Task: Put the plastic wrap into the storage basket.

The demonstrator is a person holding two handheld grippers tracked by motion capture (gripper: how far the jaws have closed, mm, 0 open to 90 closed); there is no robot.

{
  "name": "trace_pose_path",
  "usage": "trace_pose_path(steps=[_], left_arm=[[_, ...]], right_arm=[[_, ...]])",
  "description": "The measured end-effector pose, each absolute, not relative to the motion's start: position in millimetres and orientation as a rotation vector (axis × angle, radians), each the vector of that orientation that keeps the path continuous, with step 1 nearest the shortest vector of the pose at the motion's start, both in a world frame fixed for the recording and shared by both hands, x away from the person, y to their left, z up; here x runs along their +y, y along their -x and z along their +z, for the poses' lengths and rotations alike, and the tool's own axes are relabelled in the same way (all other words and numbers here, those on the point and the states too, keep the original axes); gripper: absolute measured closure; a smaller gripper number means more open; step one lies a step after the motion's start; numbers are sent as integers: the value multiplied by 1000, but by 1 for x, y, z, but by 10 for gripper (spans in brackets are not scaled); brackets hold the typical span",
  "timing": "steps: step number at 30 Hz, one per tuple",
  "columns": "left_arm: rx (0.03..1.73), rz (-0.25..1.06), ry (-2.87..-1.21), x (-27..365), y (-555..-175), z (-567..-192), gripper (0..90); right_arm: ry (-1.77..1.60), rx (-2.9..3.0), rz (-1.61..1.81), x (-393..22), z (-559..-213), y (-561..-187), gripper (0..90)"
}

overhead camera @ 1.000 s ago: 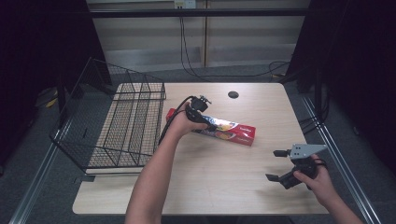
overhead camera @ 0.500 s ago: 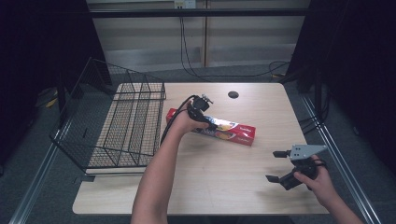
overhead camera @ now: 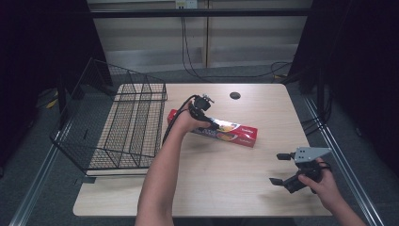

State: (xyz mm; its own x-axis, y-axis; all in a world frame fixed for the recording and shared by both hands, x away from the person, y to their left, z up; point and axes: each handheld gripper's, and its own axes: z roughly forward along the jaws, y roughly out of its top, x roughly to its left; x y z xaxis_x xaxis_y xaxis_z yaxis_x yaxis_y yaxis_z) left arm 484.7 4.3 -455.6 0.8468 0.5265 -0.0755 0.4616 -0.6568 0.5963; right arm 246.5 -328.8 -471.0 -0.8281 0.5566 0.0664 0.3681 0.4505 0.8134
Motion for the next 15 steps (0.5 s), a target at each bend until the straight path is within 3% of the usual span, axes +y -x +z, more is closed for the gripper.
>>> trace_pose_path(steps=[15], left_arm=[[676,77,-2491,5,-463,-456,26]], right_arm=[[-791,2502,1309,-328,-472,-247,36]])
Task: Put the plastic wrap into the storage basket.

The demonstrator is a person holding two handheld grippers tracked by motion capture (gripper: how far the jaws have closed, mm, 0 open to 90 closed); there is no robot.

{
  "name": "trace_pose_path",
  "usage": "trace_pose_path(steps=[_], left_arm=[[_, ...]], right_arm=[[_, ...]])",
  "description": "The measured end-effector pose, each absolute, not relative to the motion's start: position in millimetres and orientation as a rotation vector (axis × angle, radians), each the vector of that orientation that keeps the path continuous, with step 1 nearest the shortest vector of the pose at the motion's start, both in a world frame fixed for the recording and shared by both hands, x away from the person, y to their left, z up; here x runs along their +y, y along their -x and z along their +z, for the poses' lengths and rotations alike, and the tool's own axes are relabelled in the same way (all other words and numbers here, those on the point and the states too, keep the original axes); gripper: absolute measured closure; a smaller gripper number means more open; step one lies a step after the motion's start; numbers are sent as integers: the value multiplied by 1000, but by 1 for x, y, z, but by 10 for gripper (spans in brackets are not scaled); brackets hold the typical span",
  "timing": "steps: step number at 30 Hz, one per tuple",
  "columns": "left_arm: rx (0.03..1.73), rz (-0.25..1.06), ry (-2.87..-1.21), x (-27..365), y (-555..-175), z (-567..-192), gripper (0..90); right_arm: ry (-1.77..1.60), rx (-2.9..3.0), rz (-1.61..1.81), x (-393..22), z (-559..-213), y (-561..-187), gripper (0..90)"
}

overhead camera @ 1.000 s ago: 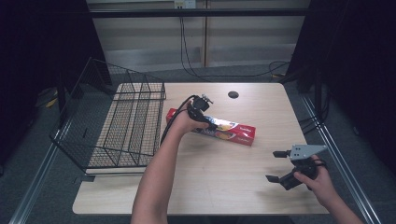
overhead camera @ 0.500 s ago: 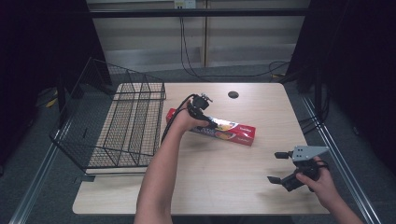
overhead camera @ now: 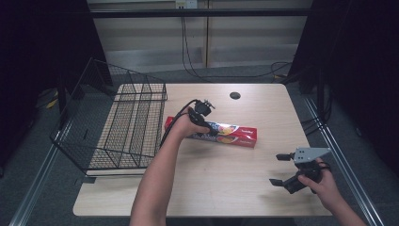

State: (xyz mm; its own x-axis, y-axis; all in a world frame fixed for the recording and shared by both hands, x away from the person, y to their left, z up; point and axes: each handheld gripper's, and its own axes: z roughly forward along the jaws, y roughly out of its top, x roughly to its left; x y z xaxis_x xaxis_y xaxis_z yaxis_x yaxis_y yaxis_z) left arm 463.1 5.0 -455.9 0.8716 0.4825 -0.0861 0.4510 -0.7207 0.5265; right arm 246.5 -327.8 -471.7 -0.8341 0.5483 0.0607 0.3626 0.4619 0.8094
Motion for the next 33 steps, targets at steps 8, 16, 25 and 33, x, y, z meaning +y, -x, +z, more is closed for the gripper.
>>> trace_pose_path(steps=[8,16,25,33], left_arm=[[633,47,-2551,3,-455,-455,66],[548,95,-2682,-10,-451,-460,129],[686,-72,-2717,-23,-451,-450,431],[762,-91,-2732,-26,-451,-435,444]], right_arm=[[-789,2513,1301,-326,-472,-246,38],[-806,2506,1314,-328,-472,-247,38],[-805,2499,1329,-328,-472,-247,38],[-820,2488,1350,-329,-472,-247,37]])
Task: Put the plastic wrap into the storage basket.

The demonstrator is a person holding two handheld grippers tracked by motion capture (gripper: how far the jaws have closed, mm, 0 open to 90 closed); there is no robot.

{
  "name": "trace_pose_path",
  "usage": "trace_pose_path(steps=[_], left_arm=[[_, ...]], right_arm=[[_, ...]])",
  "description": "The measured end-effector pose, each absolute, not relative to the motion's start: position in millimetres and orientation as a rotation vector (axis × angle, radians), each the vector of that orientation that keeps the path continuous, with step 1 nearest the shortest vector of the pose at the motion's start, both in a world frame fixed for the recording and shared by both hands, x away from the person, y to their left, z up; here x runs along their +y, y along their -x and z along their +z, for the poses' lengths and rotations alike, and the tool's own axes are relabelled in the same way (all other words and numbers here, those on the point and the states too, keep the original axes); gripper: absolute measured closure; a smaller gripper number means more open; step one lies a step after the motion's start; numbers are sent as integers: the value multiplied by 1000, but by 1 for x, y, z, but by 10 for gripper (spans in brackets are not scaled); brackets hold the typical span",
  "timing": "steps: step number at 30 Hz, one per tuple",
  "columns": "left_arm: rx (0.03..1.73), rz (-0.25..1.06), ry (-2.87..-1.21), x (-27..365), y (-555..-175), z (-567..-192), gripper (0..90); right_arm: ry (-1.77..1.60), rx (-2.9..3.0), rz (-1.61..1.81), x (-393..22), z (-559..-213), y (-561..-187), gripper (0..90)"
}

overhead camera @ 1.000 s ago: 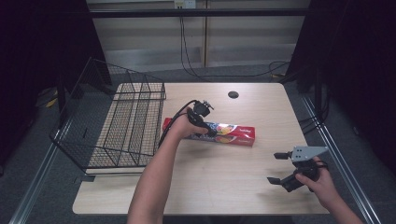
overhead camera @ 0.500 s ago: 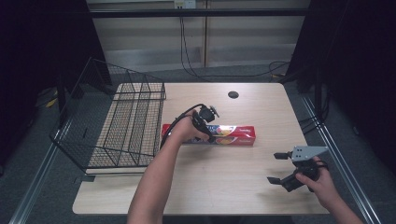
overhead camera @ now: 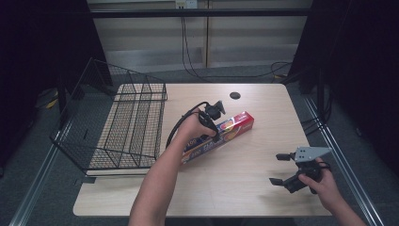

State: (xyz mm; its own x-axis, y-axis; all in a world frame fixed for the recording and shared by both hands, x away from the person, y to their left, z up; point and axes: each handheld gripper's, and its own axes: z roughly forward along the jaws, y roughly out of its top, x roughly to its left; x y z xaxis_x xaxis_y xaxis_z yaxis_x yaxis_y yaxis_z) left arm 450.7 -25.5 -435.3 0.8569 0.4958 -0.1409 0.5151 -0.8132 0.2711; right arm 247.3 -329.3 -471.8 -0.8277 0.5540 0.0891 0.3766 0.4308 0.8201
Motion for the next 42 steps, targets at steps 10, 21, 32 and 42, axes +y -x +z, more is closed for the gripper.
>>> trace_pose_path(steps=[10,21,32,42], left_arm=[[950,-75,-2665,-10,-451,-403,450],[1085,-59,-2605,7,-452,-373,448],[1182,-47,-2578,26,-456,-350,449],[1238,-37,-2574,37,-456,-331,449]], right_arm=[[-827,2482,1357,-328,-472,-246,37],[-841,2463,1367,-329,-472,-247,37],[-833,2461,1367,-328,-472,-247,37],[-827,2464,1368,-328,-472,-247,37]])
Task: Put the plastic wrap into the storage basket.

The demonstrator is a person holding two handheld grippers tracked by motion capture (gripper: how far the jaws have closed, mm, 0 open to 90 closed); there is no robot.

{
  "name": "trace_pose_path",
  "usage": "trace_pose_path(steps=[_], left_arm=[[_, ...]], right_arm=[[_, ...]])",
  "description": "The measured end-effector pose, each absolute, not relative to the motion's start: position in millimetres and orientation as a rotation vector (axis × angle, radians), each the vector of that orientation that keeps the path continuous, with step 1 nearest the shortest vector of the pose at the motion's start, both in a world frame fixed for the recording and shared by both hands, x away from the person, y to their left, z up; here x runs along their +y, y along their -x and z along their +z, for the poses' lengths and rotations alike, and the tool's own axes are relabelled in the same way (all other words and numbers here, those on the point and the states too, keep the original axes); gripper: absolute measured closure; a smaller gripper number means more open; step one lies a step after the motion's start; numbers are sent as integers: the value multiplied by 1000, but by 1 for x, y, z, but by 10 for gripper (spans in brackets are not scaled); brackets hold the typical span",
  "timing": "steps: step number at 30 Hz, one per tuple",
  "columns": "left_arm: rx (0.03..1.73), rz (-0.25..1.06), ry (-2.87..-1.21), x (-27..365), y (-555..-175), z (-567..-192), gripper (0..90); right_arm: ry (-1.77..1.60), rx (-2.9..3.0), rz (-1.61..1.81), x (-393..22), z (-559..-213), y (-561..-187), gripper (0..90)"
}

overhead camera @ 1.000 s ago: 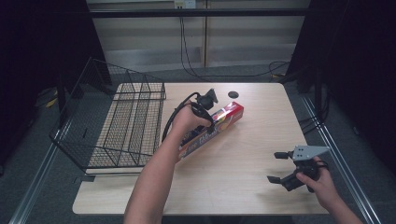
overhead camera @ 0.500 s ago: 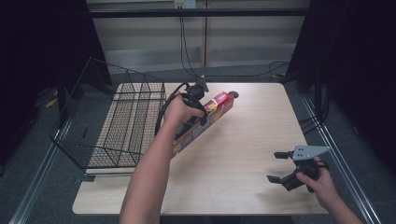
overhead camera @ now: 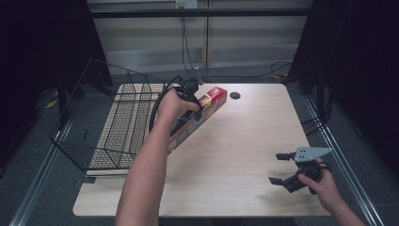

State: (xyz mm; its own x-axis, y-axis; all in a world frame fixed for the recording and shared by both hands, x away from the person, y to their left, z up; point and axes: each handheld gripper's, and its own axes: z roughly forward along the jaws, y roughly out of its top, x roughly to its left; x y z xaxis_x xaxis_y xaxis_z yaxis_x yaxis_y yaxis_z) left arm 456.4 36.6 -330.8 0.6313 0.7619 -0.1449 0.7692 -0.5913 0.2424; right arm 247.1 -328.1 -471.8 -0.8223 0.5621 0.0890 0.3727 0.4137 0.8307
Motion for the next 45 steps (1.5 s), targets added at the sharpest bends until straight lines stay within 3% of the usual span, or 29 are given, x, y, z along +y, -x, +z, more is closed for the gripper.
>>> trace_pose_path(steps=[45], left_arm=[[1503,17,-2441,109,-451,-269,451]], right_arm=[[-829,2463,1374,-327,-471,-246,36]])
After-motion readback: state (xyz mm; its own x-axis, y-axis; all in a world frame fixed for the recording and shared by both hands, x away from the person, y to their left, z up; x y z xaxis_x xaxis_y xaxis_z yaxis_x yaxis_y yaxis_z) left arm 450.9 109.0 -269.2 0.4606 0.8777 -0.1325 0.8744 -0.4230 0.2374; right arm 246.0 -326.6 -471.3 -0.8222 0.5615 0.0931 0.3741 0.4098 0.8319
